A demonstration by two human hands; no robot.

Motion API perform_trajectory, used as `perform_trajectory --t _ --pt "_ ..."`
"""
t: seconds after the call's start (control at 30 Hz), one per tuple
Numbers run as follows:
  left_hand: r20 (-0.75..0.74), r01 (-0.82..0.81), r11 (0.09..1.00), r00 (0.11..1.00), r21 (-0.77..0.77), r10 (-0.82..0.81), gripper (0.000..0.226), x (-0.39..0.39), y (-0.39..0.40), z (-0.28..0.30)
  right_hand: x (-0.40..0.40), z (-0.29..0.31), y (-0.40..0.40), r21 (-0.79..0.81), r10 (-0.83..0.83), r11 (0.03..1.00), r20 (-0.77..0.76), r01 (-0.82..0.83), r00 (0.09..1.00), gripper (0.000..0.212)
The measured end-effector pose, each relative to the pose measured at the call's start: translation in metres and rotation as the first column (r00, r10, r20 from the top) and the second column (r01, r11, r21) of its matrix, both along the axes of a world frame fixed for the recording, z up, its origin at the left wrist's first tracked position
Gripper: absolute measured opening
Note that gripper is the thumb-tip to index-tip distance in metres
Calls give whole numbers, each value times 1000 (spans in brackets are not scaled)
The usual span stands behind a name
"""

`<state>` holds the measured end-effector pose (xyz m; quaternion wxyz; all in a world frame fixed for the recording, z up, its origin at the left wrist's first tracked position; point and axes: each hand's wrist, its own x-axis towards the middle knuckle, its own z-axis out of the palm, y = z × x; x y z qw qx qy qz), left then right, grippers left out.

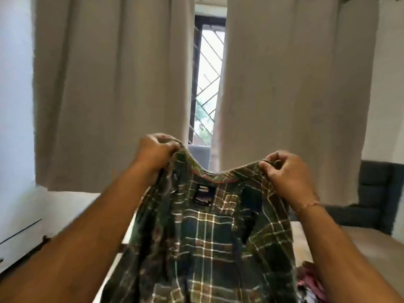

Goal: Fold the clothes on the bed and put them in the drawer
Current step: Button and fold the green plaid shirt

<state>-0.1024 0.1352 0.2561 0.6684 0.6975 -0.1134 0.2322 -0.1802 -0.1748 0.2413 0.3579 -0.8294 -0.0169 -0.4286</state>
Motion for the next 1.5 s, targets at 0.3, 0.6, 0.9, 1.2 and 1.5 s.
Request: perform_trajectory --t 0.3,0.6,0.9,1.2,1.5 --pt "359 149 947 932 -284 -39 8 -85 -63 82 -47 82 68 383 252 817 436 -432 864 7" --pt "639 227 957 767 -182 -61 15 -171 -69 179 -115 191 113 290 411 656 637 -697 652 8" --pt "810 356 931 566 -77 -150 23 -302 -68 196 -242 211 116 137 582 500 679 -855 448 17" --pt "515 396 872 832 -286 -209 25 -230 -102 -9 -166 -1 99 555 471 367 581 -747 663 28" --pt "-467 117 991 881 67 -72 11 -223 -104 -396 -156 -420 89 732 137 631 -429 254 893 22"
